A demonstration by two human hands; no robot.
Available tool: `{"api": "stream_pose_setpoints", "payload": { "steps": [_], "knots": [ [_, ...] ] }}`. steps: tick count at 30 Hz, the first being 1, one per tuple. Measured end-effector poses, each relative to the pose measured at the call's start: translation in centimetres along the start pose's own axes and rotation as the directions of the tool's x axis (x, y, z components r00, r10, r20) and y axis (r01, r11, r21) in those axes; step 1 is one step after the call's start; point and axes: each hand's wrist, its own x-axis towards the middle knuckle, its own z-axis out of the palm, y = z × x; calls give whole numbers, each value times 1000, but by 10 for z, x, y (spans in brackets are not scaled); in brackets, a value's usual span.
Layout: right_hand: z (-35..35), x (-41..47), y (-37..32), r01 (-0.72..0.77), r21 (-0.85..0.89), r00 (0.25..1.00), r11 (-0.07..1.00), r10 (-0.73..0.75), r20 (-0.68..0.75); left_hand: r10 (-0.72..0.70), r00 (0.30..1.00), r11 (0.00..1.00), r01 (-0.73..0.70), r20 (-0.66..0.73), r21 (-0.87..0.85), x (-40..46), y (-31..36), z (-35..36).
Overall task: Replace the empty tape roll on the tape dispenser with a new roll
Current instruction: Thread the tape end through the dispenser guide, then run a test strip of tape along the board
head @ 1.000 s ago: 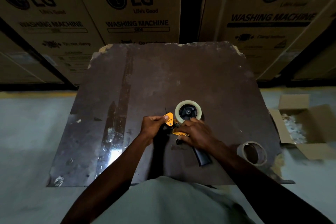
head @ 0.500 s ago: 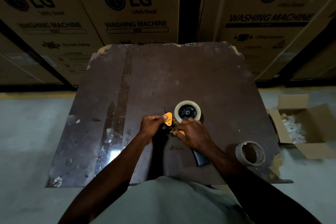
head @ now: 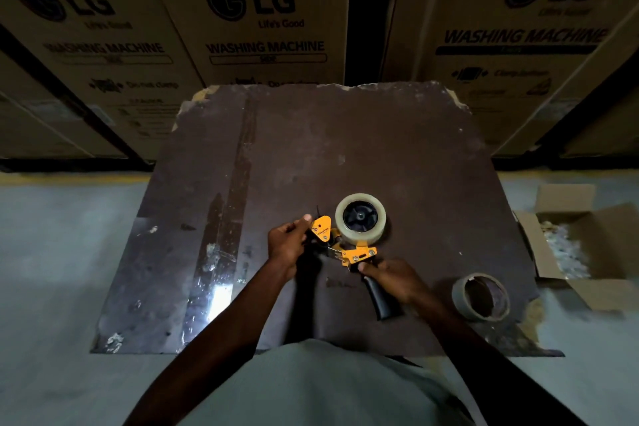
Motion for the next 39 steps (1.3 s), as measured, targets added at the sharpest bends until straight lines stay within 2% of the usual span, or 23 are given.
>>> {"api": "stream_pose_setpoints", "payload": {
  "steps": [3, 6, 8, 12, 17, 20, 24, 28, 32, 36, 39],
  "knots": [
    [2, 4, -8, -188, 304, 954, 934, 100, 283, -136, 988, 990, 134, -68, -42, 6, 0, -2],
    [6, 3, -16, -353, 339, 872, 872, 175, 457, -260, 965, 965, 261, -22, 14, 5, 11, 1],
    [10, 3, -17, -368, 356, 862, 859, 172, 478, -304, 953, 952, 304, 0, 35, 5, 18, 4],
    [18, -1, -12, -237, 369, 939, 899, 115, 323, -371, 927, 928, 368, 54, 60, 12, 28, 9],
    [19, -9, -2, -166, 383, 971, 909, 82, 224, -431, 894, 901, 421, 123, 99, 13, 29, 13],
    [16, -13, 4, -119, 371, 985, 921, 64, 158, -410, 904, 908, 394, 117, 139, 13, 28, 12],
    [12, -23, 12, -38, 235, 999, 971, 38, 4, -378, 913, 902, 327, 151, 282, 11, 28, 10],
    [22, -29, 29, 25, -4, 988, 1000, -25, -150, -303, 940, 894, 225, 154, 388, 19, 25, 3],
    [45, -51, 28, 60, -131, 948, 990, -97, -305, -204, 961, 882, 99, 185, 461, 28, 19, -3],
    [77, -72, 38, -29, -203, 905, 979, -60, -421, -82, 948, 812, -115, 307, 572, 43, 6, -10],
    [95, -92, 47, -139, -212, 886, 967, 26, -464, 0, 930, 686, -268, 368, 676, 42, -5, -13]
  ]
}}
